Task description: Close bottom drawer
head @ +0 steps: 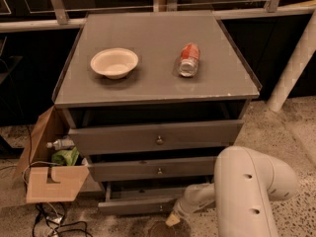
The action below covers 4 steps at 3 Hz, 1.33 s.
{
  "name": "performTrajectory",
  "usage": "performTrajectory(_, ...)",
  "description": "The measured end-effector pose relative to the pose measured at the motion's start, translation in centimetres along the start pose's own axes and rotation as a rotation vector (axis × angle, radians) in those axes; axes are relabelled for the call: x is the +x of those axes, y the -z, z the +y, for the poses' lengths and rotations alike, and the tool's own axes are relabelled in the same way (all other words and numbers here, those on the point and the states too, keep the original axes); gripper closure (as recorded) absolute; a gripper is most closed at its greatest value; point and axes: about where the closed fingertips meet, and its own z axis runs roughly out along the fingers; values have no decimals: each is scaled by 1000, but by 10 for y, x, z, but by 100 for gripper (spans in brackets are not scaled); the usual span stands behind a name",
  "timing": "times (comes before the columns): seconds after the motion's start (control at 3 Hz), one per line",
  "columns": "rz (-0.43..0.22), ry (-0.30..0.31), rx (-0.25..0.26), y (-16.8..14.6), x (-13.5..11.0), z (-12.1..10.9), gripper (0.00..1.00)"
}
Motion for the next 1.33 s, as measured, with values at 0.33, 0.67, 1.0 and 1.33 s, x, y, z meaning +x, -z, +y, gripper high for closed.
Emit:
performTrajectory(0.33,0,0,0,0,0,0,0)
performTrajectory(0.67,0,0,0,0,0,0,0)
performTrajectory(1.0,0,0,0,0,0,0,15)
performTrajectory(1.33,0,0,0,0,0,0,38)
